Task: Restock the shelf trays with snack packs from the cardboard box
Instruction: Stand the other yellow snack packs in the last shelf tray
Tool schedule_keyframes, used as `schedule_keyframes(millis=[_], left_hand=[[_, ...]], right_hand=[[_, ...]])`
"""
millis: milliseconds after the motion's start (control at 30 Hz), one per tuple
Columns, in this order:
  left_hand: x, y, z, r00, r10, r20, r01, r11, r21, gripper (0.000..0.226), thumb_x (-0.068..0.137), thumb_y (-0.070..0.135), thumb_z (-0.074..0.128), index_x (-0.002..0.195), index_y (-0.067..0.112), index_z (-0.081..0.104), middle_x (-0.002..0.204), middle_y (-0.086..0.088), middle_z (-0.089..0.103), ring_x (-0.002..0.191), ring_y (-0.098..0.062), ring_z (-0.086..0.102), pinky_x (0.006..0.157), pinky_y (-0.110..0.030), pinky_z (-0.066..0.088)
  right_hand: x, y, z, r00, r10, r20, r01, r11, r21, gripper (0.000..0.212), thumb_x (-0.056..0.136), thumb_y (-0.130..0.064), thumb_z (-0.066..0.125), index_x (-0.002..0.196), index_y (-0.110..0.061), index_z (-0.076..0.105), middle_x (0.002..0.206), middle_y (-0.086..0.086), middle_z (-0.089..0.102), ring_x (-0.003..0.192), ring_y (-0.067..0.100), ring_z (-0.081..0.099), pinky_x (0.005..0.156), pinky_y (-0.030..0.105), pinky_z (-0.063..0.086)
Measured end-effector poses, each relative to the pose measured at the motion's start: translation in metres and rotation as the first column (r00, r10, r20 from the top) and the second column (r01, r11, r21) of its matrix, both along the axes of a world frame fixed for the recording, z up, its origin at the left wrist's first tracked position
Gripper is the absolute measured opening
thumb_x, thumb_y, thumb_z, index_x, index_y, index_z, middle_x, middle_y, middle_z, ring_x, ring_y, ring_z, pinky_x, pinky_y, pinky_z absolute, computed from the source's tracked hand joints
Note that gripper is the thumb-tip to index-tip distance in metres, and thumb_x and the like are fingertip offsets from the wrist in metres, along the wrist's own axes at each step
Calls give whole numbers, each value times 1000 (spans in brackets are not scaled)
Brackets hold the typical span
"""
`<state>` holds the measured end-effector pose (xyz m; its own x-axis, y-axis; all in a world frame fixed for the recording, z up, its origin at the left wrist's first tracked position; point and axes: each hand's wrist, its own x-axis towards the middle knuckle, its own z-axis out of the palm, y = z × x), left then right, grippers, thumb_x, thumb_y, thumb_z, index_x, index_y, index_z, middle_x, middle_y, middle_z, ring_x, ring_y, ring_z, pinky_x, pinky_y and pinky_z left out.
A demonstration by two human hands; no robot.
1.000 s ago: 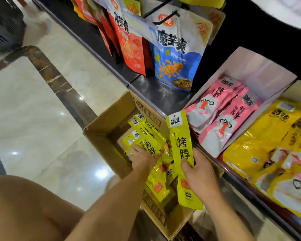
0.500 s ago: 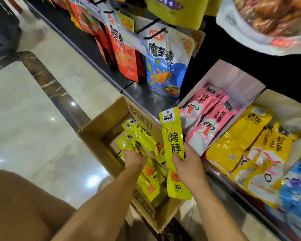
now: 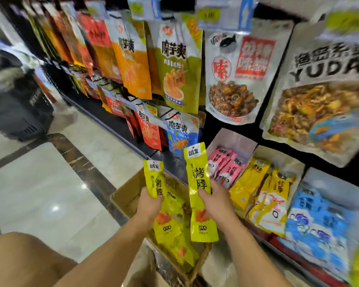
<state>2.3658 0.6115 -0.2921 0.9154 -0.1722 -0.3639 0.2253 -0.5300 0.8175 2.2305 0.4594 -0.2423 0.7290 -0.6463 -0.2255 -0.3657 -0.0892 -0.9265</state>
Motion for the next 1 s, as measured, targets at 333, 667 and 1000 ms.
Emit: schedule_keyframes(millis=[333, 667, 1000], left_hand=[[-27, -12, 94, 970, -243, -18, 226, 925, -306, 32, 75, 22, 74, 106, 23, 66, 98, -11, 75, 90, -35, 72, 82, -61, 56], [-87, -59, 121, 897, -441, -18, 389, 809, -441, 24, 89, 12, 69, 110, 23, 64, 103, -1, 76, 97, -25, 72, 91, -52, 55], [-156, -138, 81, 746, -664, -44, 610, 709, -354, 35, 81, 14, 73, 114, 20, 65, 103, 0, 75, 95, -22, 72, 90, -50, 56]], right_hand=[[-33, 12, 62, 977, -166, 137, 148, 980, 136, 23, 85, -25, 60, 105, -19, 70, 98, 11, 73, 79, 23, 64, 74, 37, 53], [-121, -17, 92, 935, -348, 66, 335, 929, 154, 13, 97, -13, 57, 90, -23, 61, 92, -2, 67, 80, 12, 58, 77, 31, 50], [-224, -46, 69, 815, -573, -92, 580, 809, 97, 15, 96, -15, 56, 98, -20, 70, 98, 5, 73, 81, 16, 65, 68, 30, 46]])
